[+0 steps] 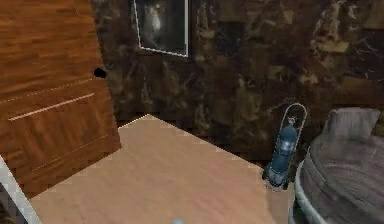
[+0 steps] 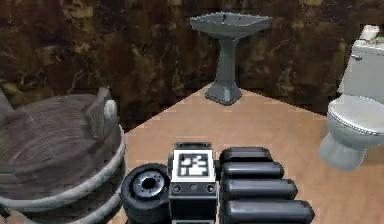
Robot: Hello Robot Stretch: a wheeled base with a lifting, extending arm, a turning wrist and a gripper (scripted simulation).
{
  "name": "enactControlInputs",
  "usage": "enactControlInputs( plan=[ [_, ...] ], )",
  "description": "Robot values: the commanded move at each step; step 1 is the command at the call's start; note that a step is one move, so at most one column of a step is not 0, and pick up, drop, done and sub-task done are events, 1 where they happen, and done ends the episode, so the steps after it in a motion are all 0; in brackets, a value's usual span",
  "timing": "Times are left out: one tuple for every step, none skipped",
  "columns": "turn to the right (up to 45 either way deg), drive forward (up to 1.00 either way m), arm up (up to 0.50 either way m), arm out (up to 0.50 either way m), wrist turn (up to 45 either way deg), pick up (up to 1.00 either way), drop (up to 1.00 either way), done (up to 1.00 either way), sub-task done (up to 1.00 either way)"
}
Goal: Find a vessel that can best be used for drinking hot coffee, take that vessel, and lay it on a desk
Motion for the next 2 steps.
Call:
enactControlInputs(
  plan=[
    [0.0, 0.4, 0.0, 0.0, 0.0, 0.0, 0.0, 0.0, 0.0],
    [-45.0, 0.0, 0.0, 0.0, 0.0, 0.0, 0.0, 0.0, 0.0]
  ],
)
